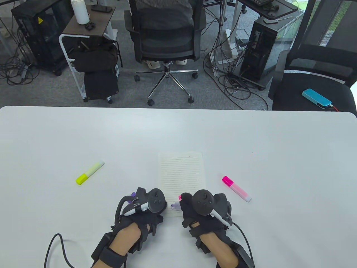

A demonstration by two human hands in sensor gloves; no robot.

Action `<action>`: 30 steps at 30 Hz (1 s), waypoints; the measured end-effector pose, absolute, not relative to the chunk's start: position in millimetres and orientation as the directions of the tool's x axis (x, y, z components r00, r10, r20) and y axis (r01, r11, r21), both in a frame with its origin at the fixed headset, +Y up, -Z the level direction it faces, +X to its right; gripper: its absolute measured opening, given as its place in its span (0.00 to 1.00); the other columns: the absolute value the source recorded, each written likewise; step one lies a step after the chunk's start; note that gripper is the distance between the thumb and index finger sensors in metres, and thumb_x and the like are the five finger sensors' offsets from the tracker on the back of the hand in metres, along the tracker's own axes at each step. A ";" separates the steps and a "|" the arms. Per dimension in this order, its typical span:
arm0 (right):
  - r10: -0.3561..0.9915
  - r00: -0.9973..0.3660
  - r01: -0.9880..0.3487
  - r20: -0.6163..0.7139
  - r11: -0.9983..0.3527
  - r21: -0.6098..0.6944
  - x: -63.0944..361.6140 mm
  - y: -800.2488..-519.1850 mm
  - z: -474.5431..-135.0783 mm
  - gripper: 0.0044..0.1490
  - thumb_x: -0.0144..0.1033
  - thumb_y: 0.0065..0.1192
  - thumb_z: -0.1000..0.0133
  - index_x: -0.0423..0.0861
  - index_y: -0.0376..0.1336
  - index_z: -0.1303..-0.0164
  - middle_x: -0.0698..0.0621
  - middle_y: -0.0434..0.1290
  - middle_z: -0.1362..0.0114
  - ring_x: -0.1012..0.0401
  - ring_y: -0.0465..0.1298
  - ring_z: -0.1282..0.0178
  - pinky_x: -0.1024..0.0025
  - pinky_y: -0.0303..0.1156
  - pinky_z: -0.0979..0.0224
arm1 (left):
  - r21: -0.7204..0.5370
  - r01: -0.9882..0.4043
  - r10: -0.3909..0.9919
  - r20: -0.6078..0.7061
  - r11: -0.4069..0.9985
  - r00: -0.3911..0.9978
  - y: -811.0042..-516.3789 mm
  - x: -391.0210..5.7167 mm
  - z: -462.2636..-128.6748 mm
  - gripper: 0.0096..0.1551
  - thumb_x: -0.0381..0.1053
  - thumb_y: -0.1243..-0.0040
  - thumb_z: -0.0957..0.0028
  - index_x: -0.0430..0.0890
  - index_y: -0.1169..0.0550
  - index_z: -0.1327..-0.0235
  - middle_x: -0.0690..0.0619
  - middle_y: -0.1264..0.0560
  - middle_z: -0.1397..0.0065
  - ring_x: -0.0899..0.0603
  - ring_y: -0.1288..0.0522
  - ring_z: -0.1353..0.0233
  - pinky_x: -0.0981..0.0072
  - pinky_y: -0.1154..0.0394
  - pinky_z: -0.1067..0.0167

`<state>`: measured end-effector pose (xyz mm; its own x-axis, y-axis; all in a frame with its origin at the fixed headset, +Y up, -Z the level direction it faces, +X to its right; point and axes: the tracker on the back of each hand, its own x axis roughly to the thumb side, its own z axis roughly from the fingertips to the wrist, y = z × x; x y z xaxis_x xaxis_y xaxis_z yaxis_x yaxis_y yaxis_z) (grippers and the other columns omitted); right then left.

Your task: Apply highlighter ink on paper

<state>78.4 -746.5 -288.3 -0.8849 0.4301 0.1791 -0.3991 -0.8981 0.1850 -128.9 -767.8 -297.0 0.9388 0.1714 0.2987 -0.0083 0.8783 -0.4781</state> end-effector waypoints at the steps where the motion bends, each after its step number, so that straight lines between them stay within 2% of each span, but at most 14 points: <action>1: 0.425 -0.889 -0.398 0.170 -0.901 0.173 79.8 -745.4 -288.5 0.24 0.41 0.62 0.33 0.44 0.67 0.31 0.43 0.81 0.50 0.53 0.80 0.66 0.46 0.75 0.38 | -0.479 -0.009 0.173 0.298 0.878 0.939 -767.8 -128.6 -296.9 0.37 0.58 0.41 0.53 0.57 0.35 0.27 0.55 0.47 0.17 0.30 0.46 0.20 0.31 0.50 0.27; 9: 0.469 -0.863 -0.436 0.185 -0.879 0.194 80.0 -750.3 -288.8 0.24 0.42 0.62 0.33 0.44 0.67 0.30 0.43 0.81 0.49 0.53 0.80 0.65 0.46 0.74 0.37 | -0.479 -0.006 0.170 0.299 0.878 0.939 -767.9 -128.7 -297.0 0.37 0.58 0.41 0.53 0.57 0.35 0.27 0.55 0.47 0.17 0.30 0.46 0.20 0.30 0.50 0.28; 15: 0.434 -0.888 -0.406 0.150 -0.895 0.185 83.6 -745.4 -288.6 0.24 0.42 0.62 0.33 0.43 0.67 0.31 0.44 0.81 0.50 0.53 0.80 0.66 0.46 0.75 0.38 | -0.479 -0.007 0.171 0.298 0.878 0.939 -767.9 -128.6 -297.0 0.37 0.58 0.41 0.53 0.57 0.35 0.27 0.55 0.47 0.17 0.30 0.46 0.20 0.30 0.50 0.28; 20: 0.469 -0.864 -0.437 0.180 -0.879 0.194 78.1 -750.7 -287.9 0.24 0.42 0.62 0.33 0.44 0.67 0.30 0.44 0.81 0.49 0.53 0.80 0.65 0.46 0.74 0.37 | -0.479 -0.007 0.171 0.298 0.878 0.939 -767.9 -128.7 -297.1 0.37 0.58 0.41 0.53 0.57 0.35 0.27 0.55 0.47 0.17 0.30 0.46 0.20 0.30 0.50 0.28; 25: 0.410 -0.902 -0.385 0.134 -0.906 0.174 81.2 -743.5 -287.7 0.24 0.42 0.62 0.33 0.43 0.67 0.31 0.44 0.81 0.50 0.53 0.80 0.66 0.46 0.75 0.38 | -0.479 -0.008 0.171 0.298 0.878 0.939 -768.0 -128.6 -297.1 0.37 0.58 0.41 0.53 0.57 0.35 0.27 0.55 0.47 0.17 0.30 0.46 0.20 0.31 0.50 0.28; 30: 0.465 -0.868 -0.430 0.175 -0.879 0.205 78.1 -750.4 -288.1 0.24 0.42 0.61 0.33 0.44 0.66 0.30 0.44 0.80 0.48 0.52 0.80 0.64 0.46 0.74 0.37 | -0.480 -0.007 0.171 0.298 0.877 0.939 -767.9 -128.6 -297.2 0.37 0.58 0.41 0.53 0.57 0.35 0.27 0.55 0.47 0.17 0.30 0.46 0.20 0.30 0.50 0.28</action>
